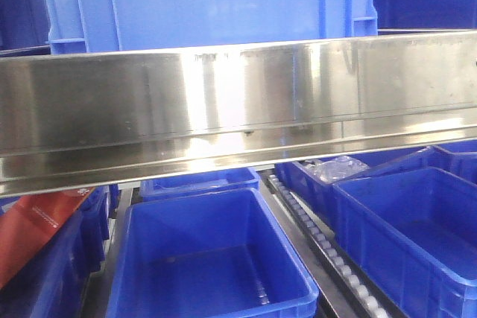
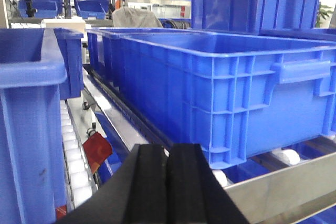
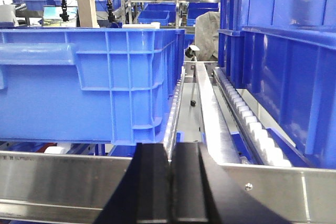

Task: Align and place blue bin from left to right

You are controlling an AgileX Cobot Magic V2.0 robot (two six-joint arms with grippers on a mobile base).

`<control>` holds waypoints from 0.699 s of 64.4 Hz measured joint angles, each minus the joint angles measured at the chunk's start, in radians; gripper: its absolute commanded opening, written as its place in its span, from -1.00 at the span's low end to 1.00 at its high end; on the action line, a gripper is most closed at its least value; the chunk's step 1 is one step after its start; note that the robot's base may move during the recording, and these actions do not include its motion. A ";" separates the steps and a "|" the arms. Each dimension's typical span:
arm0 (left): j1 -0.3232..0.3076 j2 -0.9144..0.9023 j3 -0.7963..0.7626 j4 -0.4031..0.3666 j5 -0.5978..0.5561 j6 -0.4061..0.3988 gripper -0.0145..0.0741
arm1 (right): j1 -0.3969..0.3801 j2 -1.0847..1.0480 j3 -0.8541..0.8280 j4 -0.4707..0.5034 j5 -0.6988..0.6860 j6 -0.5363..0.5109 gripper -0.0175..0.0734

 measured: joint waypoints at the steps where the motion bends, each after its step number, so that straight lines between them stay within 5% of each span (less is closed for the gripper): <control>1: 0.000 0.000 0.000 0.000 0.000 0.000 -0.92 | 0.000 0.000 0.002 0.000 -0.002 0.000 -0.97; 45: 0.000 0.000 0.006 0.000 -0.002 0.000 -0.92 | 0.000 -0.004 0.004 0.000 -0.019 0.000 -0.97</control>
